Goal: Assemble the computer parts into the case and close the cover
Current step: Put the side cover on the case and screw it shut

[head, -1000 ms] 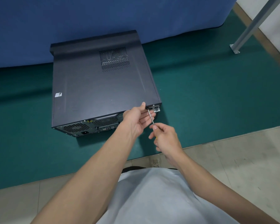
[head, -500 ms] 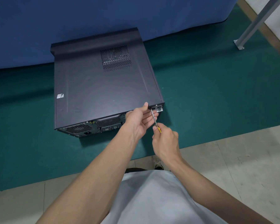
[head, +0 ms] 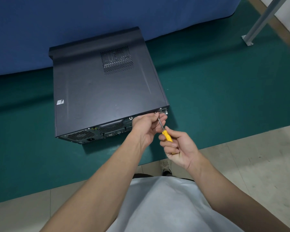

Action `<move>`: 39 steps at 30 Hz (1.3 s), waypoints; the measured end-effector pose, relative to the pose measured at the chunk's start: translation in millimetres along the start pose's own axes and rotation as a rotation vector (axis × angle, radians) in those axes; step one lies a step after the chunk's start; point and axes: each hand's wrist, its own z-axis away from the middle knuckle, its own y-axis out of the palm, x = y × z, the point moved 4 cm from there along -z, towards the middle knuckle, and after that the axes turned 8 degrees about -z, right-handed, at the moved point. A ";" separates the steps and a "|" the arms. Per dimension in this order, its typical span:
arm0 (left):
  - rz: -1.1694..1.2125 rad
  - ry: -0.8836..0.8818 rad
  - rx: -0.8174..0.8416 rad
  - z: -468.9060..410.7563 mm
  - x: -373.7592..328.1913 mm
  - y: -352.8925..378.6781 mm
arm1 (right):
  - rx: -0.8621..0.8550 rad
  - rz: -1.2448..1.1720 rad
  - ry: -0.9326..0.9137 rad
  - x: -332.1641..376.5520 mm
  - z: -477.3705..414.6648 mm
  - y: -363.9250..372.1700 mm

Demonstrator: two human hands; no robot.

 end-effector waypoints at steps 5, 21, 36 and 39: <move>0.009 0.029 -0.079 -3.5 1.2 0.8 | -0.292 0.475 -0.299 0.7 4.8 -3.1; 0.044 0.019 -0.043 -1.7 0.6 5.6 | -0.338 0.484 -0.306 0.3 9.3 1.5; 0.061 0.075 -0.108 -0.7 2.7 3.4 | -0.438 0.700 -0.418 -4.1 12.4 6.7; 0.071 0.079 -0.093 0.1 3.2 3.1 | -0.406 0.690 -0.449 -2.8 9.7 7.7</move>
